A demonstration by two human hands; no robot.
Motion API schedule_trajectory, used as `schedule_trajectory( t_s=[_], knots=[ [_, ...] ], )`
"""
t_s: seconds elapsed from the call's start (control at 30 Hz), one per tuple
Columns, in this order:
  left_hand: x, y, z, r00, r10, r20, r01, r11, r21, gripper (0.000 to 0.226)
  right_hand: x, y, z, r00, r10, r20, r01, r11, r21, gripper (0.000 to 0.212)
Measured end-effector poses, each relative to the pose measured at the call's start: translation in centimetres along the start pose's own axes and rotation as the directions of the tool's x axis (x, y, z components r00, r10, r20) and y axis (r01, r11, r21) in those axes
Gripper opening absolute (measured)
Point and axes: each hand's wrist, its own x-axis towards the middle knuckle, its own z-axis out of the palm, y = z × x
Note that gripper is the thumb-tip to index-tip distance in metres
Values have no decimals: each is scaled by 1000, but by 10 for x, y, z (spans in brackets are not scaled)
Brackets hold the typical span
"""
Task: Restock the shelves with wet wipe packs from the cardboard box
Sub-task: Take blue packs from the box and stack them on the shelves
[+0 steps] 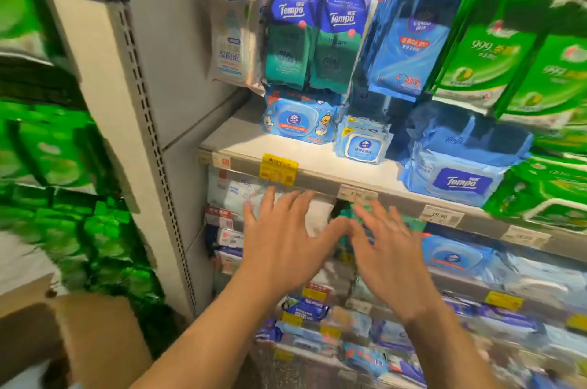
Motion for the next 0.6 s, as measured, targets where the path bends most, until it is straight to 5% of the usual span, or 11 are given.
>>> schedule_trajectory(
  t_s=[0.27, 0.4, 0.6],
  knots=[
    [-165, -67, 3, 947, -309, 88, 295, 945, 143, 87, -111, 1, 47, 959, -97, 267, 22, 963, 269, 53],
    [-238, -113, -24, 860, -496, 118, 464, 858, 222, 98, -147, -19, 84, 887, -161, 433, 39, 960, 276, 67],
    [-313, -177, -66, 692, -721, 28, 720, 692, 49, 94, -185, -76, 123, 812, -283, 511, 152, 947, 283, 88]
  ],
)
